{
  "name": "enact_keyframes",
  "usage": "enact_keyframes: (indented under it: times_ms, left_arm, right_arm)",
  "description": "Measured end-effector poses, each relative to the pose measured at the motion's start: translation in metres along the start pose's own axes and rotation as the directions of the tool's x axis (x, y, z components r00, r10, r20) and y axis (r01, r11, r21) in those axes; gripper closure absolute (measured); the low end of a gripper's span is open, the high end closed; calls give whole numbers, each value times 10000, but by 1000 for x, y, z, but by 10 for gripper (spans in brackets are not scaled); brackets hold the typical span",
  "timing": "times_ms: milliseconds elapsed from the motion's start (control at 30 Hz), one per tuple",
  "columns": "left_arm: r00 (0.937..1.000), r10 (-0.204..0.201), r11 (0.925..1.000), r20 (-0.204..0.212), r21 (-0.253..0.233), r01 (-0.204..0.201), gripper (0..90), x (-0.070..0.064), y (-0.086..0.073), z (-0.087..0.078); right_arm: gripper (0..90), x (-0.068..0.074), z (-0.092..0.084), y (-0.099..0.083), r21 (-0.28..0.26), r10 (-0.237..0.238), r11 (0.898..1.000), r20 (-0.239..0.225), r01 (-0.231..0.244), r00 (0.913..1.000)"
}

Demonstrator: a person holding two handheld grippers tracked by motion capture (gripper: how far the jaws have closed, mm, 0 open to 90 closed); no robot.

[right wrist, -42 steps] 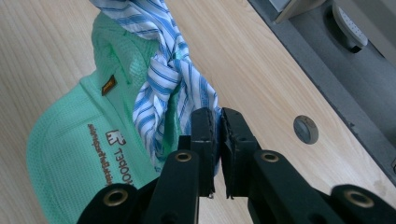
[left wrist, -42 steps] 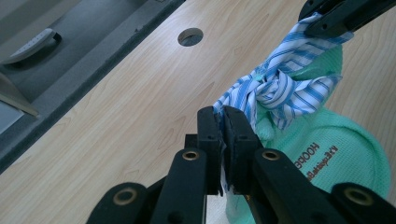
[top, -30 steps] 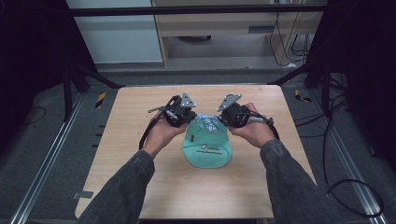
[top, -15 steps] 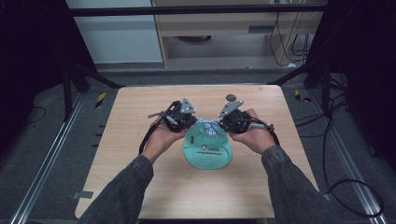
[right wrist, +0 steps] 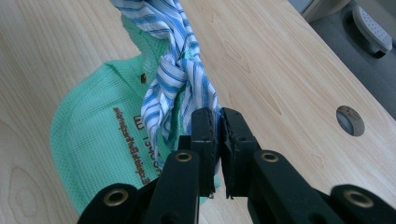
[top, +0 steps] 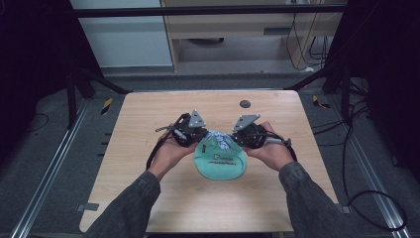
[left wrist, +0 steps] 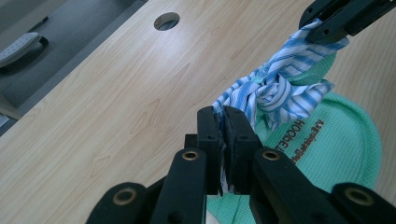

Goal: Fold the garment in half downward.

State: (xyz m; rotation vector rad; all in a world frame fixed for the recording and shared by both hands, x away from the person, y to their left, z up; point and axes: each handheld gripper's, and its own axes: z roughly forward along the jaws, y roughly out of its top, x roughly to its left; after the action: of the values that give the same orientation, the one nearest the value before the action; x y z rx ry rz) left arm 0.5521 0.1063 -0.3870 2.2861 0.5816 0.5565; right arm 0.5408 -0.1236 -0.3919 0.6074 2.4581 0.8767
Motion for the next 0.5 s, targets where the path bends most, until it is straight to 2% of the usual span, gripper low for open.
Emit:
enact_keyframes:
  times_ms: [500]
  left_arm:
    - [9998,177,9998,90,-41,-177,861,-11,-6,-1]
  right_arm:
    - [842,10,-2,-11,-19,-79,10000,-124,79,9999]
